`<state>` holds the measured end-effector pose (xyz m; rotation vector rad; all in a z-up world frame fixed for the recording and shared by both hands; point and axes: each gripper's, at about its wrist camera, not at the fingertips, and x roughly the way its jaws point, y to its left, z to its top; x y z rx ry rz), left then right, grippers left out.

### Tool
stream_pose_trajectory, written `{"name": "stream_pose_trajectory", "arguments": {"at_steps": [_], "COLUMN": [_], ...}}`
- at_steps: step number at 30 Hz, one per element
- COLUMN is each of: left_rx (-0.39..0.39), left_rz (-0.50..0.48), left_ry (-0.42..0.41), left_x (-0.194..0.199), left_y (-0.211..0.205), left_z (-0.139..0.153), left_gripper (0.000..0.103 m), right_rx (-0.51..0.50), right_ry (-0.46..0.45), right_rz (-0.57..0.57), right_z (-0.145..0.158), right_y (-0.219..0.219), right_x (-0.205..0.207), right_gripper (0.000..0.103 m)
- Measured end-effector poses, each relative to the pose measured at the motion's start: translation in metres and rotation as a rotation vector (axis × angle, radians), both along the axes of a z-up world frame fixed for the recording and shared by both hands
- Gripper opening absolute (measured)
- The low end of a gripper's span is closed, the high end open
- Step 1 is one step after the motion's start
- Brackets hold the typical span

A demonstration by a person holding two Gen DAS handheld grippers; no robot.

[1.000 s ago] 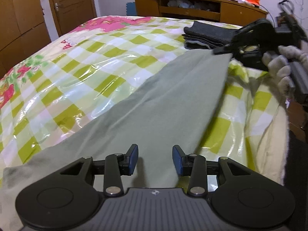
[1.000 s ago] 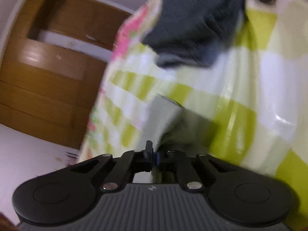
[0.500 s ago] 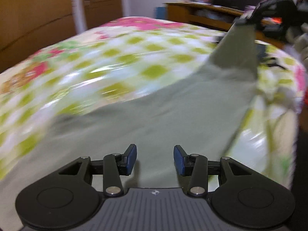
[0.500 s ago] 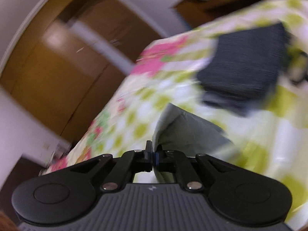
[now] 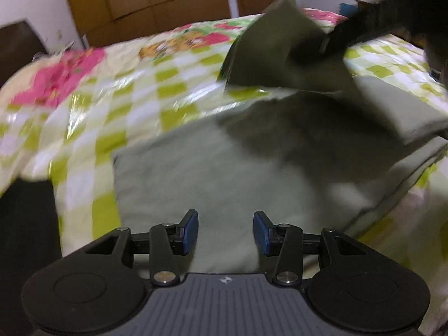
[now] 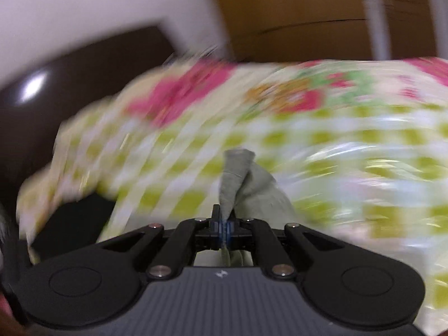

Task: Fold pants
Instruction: 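Grasp the pants leg end with the right tool and lift it, then fold the held leg end over the pants toward the waistband with the right tool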

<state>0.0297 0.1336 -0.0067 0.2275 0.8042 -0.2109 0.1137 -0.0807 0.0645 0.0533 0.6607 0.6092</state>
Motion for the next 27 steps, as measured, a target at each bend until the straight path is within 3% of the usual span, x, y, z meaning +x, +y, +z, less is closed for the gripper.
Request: {"name": "stream_pose_trajectory", "arguments": {"at_steps": [1, 3, 6, 12, 17, 19, 21, 25, 27], "left_rx": [-0.022, -0.058, -0.107, -0.171, -0.174, -0.163, -0.177, -0.203, -0.218], "left_rz": [0.008, 0.019, 0.024, 0.018, 0.011, 0.006, 0.007, 0.013, 0.017], "left_ry": [0.002, -0.001, -0.012, -0.031, -0.045, -0.044, -0.037, -0.037, -0.038], "left_x": [-0.003, -0.009, -0.01, -0.012, -0.016, -0.018, -0.02, -0.02, -0.021], "left_y": [0.005, 0.012, 0.016, 0.027, 0.029, 0.03, 0.032, 0.035, 0.037], "left_z": [-0.003, -0.006, -0.009, -0.011, -0.01, -0.011, -0.013, -0.016, -0.017], "left_gripper": [0.056, 0.057, 0.057, 0.058, 0.058, 0.058, 0.058, 0.058, 0.058], "right_rx": [-0.056, -0.104, -0.208, -0.357, -0.367, -0.324, -0.253, -0.17, -0.164], "right_ry": [-0.016, 0.036, 0.032, -0.036, -0.049, -0.001, 0.03, -0.098, -0.19], "right_rz": [0.05, 0.127, 0.155, 0.179, 0.156, 0.141, 0.11, 0.033, 0.071], "right_z": [-0.009, -0.034, -0.058, -0.061, -0.062, -0.062, -0.052, -0.007, 0.009], "right_y": [0.023, 0.057, 0.083, 0.098, 0.113, 0.115, 0.111, 0.109, 0.118], "right_x": [-0.01, -0.016, -0.025, -0.043, -0.024, -0.014, -0.008, -0.005, -0.011], "right_gripper": [0.004, 0.004, 0.005, 0.011, 0.014, 0.002, 0.003, 0.003, 0.003]}}
